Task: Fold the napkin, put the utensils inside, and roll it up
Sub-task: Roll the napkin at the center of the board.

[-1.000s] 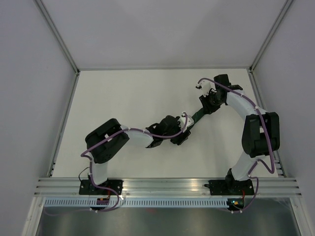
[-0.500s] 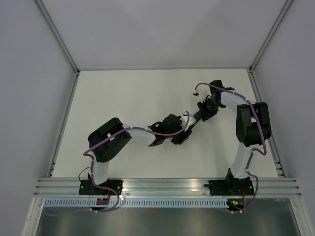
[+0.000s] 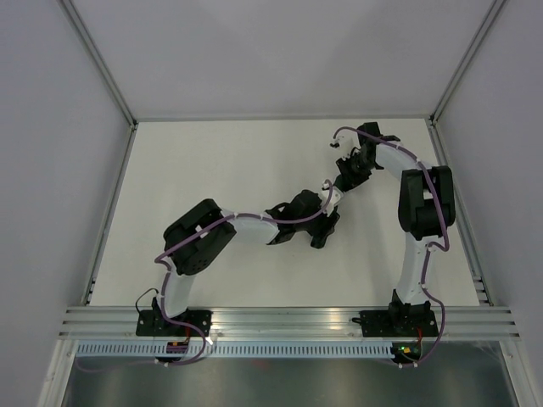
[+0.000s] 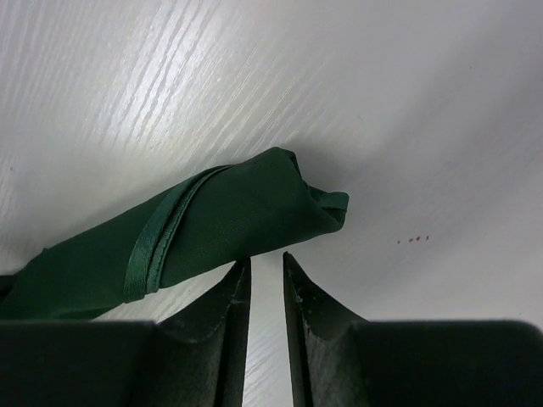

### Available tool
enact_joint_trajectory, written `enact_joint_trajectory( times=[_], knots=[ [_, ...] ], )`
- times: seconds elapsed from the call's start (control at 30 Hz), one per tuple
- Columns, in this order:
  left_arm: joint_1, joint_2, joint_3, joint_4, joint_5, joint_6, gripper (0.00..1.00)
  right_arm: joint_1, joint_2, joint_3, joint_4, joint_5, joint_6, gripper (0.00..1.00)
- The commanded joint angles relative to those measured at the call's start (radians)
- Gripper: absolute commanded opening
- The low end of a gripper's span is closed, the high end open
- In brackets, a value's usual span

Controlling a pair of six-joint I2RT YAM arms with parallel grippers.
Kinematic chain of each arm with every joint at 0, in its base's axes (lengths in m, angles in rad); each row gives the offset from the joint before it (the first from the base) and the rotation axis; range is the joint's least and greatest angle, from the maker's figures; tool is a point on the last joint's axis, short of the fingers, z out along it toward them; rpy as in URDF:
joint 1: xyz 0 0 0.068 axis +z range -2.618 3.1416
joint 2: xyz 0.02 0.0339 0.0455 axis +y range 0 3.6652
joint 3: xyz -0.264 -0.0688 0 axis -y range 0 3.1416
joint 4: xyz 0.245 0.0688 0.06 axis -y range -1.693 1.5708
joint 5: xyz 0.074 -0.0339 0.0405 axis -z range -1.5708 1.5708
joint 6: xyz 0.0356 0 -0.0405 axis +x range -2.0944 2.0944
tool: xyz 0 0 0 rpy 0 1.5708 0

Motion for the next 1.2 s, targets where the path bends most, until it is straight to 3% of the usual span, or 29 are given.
enact_joint_trajectory(
  times=[0.0, 0.47, 1.17],
  knots=[
    [-0.008, 0.046, 0.09, -0.022, -0.027, -0.098, 0.64, 0.001, 0.042, 0.078, -0.043, 0.011, 0.041, 0.27],
    [-0.015, 0.109, 0.191, -0.046, -0.056, -0.179, 0.63, 0.006, 0.108, 0.154, -0.06, -0.027, 0.029, 0.28],
    [-0.014, -0.009, 0.211, -0.114, -0.057, -0.153, 0.69, 0.007, 0.042, 0.108, 0.006, 0.032, 0.076, 0.29]
  ],
)
